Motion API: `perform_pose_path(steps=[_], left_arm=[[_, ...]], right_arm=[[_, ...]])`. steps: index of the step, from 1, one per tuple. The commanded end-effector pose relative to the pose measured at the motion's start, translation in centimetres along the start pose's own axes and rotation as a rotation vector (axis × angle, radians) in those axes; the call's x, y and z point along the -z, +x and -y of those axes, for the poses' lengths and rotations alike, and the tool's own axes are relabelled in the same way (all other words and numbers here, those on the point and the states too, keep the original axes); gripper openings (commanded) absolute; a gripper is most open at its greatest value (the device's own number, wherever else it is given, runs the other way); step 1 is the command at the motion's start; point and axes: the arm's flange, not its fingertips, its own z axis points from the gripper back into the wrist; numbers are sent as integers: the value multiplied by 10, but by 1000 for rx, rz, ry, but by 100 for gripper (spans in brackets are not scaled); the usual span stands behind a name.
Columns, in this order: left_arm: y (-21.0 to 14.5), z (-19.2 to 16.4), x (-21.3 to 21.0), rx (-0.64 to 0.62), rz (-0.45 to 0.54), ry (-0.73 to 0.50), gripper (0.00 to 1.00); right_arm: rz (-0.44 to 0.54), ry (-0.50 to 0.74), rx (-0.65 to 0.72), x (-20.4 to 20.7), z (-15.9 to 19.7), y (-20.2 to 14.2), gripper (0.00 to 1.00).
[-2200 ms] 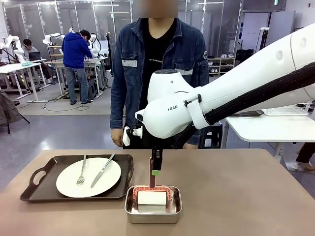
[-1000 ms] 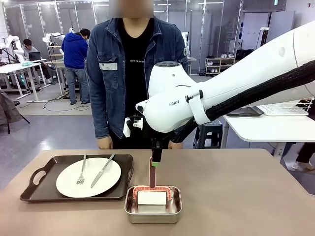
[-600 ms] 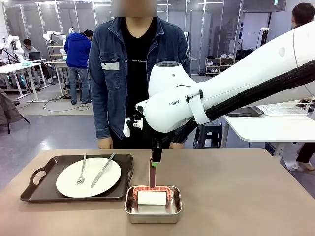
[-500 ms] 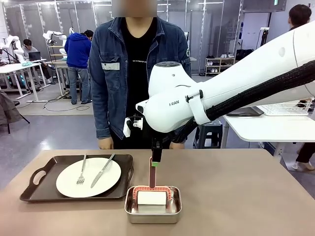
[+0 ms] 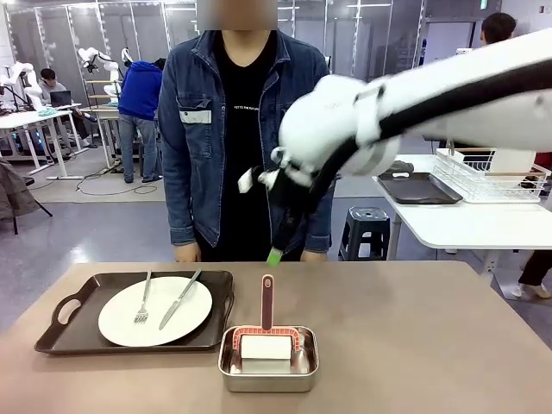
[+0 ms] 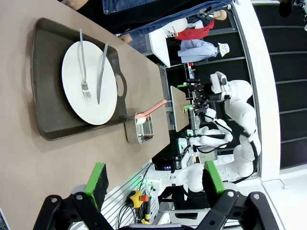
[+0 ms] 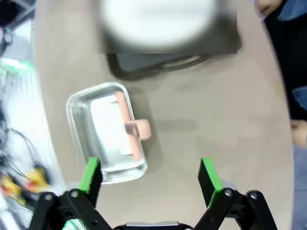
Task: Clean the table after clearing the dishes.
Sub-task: When the right (or left) Handle tray is removed, use the right hand (or left hand) to clean the right (or left) side of the table with the Lint Roller.
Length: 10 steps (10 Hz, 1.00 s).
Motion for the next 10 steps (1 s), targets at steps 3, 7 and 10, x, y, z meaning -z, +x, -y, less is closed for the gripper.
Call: perform_pose_path(steps=[3,7,10], left_arm=[[-2,2,-2,3,5,-2,100],[-2,2,-2,3,5,-2,100],[-2,2,-2,3,5,-2,100]], right_arm=[[501,525,544,-97,71,-202,100],[741,719,886,-136,89,-405,100],[939,659,1143,-128,51,-536,100]])
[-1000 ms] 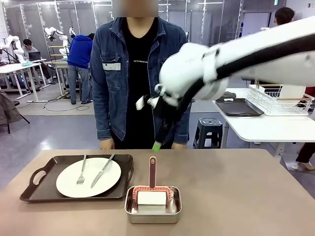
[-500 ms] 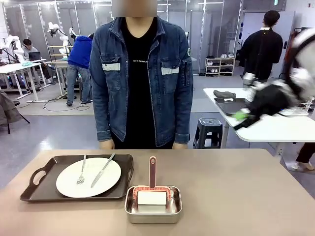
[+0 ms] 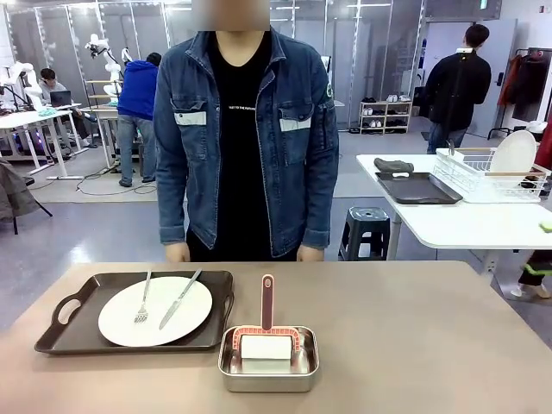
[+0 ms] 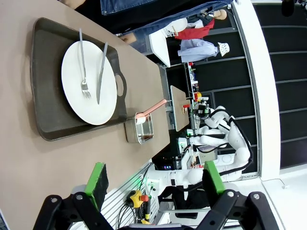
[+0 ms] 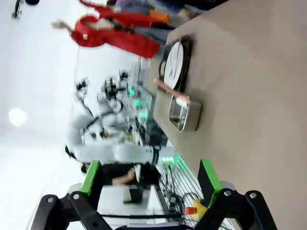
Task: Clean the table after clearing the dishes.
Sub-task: When the right (or left) Handle tray is removed, use the right hand (or left hand) to clean the right (or left) side of the table with the Lint Roller.
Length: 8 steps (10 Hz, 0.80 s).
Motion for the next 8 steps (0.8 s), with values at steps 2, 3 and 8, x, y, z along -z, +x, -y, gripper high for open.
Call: perform_pose_path(steps=[2,3,8], left_arm=[[-2,2,-3,3,7,-2,100],[-2,2,-3,3,7,-2,100],[-2,2,-3,3,7,-2,100]], right_arm=[[237,45,99,-24,30,-68,100],[221,39,134,-22,39,-72,100],[156,26,92,-38,32,-54,100]])
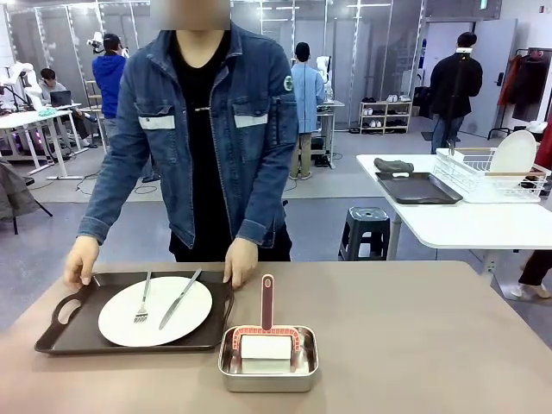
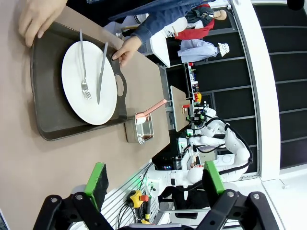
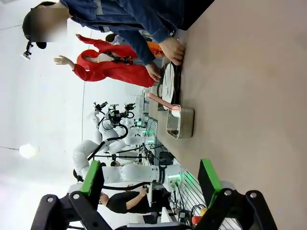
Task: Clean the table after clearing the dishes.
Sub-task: When the right (or left) Handle tray is removed, use the right hand (or left hand) to clean the right (or left) side of the table with the Lint Roller.
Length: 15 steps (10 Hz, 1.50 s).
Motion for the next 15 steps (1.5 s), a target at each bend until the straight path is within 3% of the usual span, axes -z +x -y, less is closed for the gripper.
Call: perform_pose_path(steps=[1,12,14,15], left_arm=[[-2,2,-2,3,7,-2,100],[0,0,0,0,0,0,100],[6,-23,-12,366,-160,94,100],[49,-2,-93,506,-264,272,100]], right_arm=[[-3,8,5,-1,0,0,100],[-3,8,5,-1,0,0,100],[-3,8,5,-1,0,0,100],[-3,8,5,-1,0,0,100]])
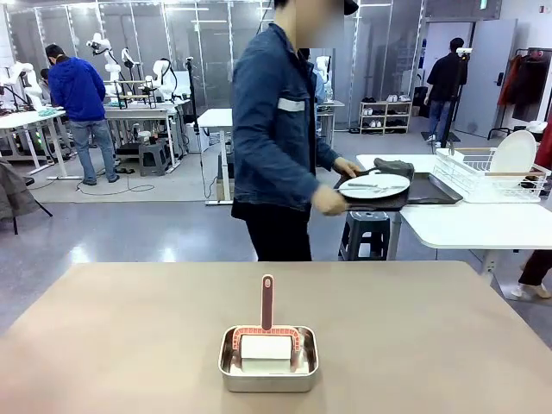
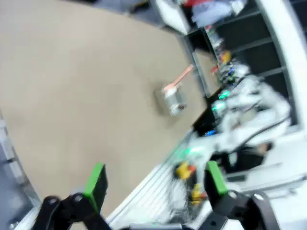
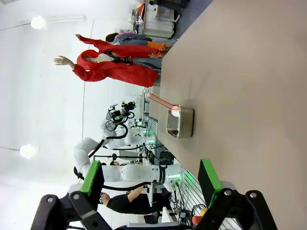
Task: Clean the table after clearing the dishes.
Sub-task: When the right (or left) Handle tray is removed, use the right hand (or left hand) to clean the right (or left) side of the table with the Lint Roller.
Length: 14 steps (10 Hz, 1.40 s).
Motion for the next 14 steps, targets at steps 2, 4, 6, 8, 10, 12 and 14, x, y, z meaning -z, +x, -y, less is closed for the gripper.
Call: perform_pose_path(steps=[2,4,6,8,10,12,14], left_arm=[[96,101,9,459,-165,369,100],[115,123,6,547,-245,319,100],[102,93,-24,392,-183,273,100],[102,93,-24,392,-183,273,100],[102,93,-24,392,-183,273,100],[102,93,-24,392,-183,273,100],[102,93,-24,392,-183,273,100]], right_arm=[[-3,6,-1,0,-3,0,100],[-3,6,-1,0,-3,0,100],[-3,6,-1,0,-3,0,100],[-3,6,-1,0,-3,0,100],[-3,6,-1,0,-3,0,100],[-3,6,-1,0,-3,0,100],[-3,6,-1,0,-3,0,100]])
